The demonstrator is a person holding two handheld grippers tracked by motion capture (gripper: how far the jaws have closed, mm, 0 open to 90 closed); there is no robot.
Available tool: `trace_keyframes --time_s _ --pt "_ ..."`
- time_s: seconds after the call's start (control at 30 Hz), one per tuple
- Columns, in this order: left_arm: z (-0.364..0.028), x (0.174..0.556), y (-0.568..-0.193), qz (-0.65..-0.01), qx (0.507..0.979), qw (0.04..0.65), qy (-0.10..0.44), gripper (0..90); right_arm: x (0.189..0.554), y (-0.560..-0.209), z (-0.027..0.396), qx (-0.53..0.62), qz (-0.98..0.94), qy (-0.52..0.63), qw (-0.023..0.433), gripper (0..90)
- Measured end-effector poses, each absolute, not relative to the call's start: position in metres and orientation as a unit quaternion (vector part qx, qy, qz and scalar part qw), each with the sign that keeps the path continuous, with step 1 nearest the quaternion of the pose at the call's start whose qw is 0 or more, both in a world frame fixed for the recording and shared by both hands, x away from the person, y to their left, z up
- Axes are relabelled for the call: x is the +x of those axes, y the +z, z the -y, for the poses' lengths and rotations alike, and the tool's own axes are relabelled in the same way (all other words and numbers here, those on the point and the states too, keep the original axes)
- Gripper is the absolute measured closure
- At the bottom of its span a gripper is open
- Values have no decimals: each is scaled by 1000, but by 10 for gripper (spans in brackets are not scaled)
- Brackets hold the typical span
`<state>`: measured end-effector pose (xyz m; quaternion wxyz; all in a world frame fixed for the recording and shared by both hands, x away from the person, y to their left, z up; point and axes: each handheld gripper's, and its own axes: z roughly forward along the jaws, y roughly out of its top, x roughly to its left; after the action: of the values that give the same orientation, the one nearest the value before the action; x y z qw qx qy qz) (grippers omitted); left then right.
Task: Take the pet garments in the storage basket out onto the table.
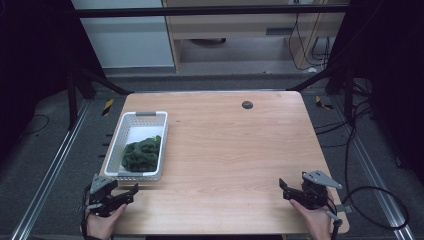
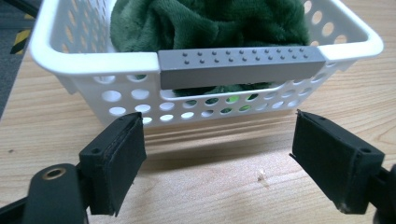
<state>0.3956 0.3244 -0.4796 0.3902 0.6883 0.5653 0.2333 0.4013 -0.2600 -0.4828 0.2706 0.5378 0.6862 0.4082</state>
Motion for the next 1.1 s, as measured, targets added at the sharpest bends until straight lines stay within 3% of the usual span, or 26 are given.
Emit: trace_keyframes --time_s 1.1 --pt "-332 383 -445 -538 668 438 269 131 403 -484 260 530 -694 400 280 107"
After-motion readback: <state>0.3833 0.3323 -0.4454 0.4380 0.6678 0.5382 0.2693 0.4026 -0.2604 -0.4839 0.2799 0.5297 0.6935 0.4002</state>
